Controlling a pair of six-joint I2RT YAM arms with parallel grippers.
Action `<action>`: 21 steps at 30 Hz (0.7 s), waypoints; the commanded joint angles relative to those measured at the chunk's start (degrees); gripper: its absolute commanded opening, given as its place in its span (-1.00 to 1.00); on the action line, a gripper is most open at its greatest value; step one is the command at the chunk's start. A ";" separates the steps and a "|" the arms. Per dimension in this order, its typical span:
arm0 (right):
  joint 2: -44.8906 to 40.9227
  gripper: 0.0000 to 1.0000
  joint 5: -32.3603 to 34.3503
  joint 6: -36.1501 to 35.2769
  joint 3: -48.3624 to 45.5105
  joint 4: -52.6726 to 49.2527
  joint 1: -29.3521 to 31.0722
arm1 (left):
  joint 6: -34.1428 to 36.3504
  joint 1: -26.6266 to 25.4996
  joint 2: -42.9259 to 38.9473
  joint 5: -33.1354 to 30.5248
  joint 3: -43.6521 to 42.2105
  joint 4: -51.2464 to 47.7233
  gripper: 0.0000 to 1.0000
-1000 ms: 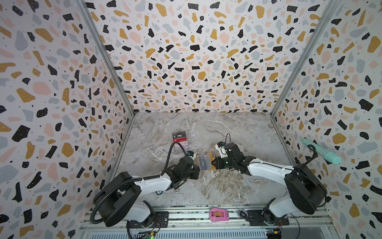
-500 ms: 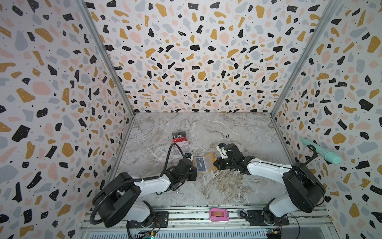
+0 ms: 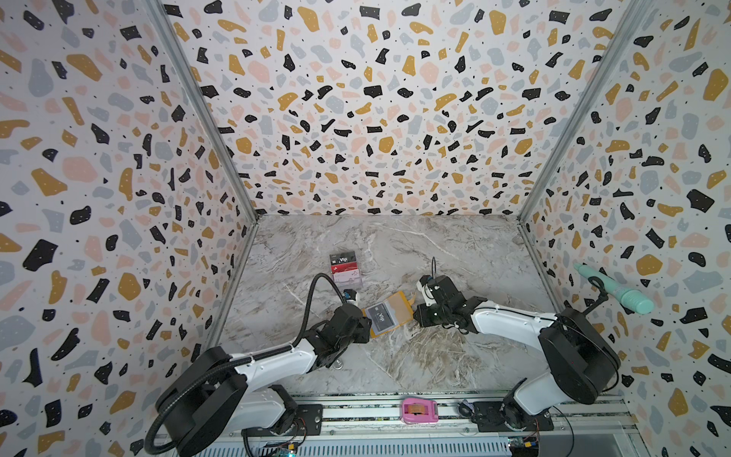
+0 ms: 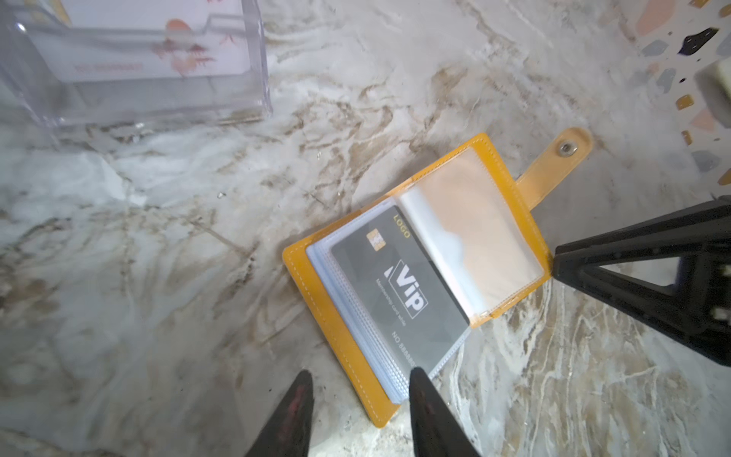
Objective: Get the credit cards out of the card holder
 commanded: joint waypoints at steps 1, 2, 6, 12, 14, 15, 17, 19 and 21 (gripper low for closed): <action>-4.15 -0.36 0.46 -3.80 3.55 -3.28 0.37 | 0.54 0.37 -2.23 -0.52 -0.81 0.66 -0.16; -4.70 -0.27 -0.61 -4.88 4.13 -3.57 0.46 | 0.75 0.33 -2.34 -0.04 -0.55 0.55 -0.16; -5.03 -0.09 -5.07 -7.26 6.77 -4.50 0.48 | 0.71 0.33 -1.59 0.41 0.72 0.03 -0.18; -2.57 -0.06 -10.17 -7.63 10.03 -2.19 0.53 | -0.74 0.34 0.16 -0.20 2.11 -0.07 -0.18; -0.17 -0.06 -8.63 -7.71 11.17 -1.84 0.46 | -1.24 0.35 0.20 -0.51 2.00 0.14 -0.17; 1.09 -0.06 -7.26 -7.69 11.78 -2.06 0.46 | -1.27 0.33 0.20 -0.66 2.03 0.04 -0.16; 4.23 -0.06 -3.76 -7.96 13.55 -3.33 0.38 | -1.57 0.33 -0.02 -0.71 1.94 -0.10 -0.15; 6.84 -0.06 -1.35 -8.39 14.52 -3.58 0.41 | -1.67 0.33 -0.44 -0.71 1.81 -0.46 -0.15; 9.07 -0.09 0.37 -8.54 15.24 -4.03 0.35 | -1.75 0.35 -1.13 -0.88 1.53 -0.71 -0.14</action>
